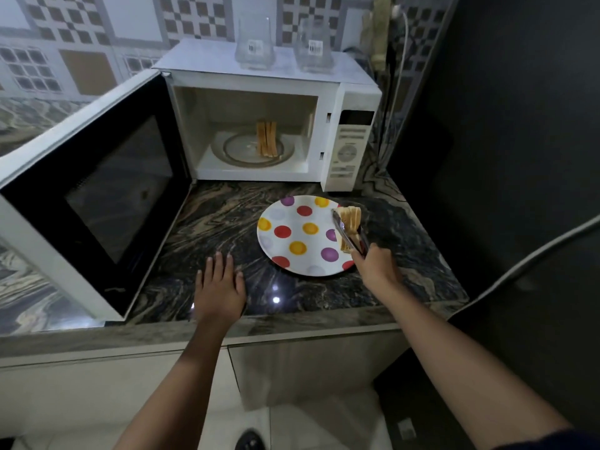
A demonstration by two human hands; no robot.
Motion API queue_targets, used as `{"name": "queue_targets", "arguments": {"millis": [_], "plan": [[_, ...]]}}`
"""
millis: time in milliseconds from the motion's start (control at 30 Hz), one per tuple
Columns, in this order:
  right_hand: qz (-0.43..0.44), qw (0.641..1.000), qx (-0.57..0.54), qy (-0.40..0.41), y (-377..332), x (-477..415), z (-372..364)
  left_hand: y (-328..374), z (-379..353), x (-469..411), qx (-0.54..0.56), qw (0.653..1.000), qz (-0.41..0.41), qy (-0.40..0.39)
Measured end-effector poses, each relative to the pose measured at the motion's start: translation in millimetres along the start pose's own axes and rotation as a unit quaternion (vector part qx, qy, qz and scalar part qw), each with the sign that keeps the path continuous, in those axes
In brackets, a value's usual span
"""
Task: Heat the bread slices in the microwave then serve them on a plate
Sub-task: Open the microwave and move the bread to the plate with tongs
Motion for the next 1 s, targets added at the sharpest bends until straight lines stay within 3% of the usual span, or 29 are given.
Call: {"name": "queue_targets", "arguments": {"millis": [667, 1000], "plan": [[0.037, 0.998, -0.047, 0.001, -1.8, 2.9, 10.7, 2.1, 5.5, 1.6, 0.011, 1.000, -0.013, -0.001], [0.159, 0.986, -0.017, 0.054, -66.8, -3.6, 46.2, 1.4, 10.1, -3.1, -0.002, 1.000, 0.014, -0.027]]}}
Point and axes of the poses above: each hand's wrist, its own x-axis away from the middle knuckle, its own z-axis out of the back of the hand, y = z × x, the point moved 10 cm from there along -x, towards the middle knuckle, and after that the axes turned 4 degrees about -y, right-handed, at the moved point
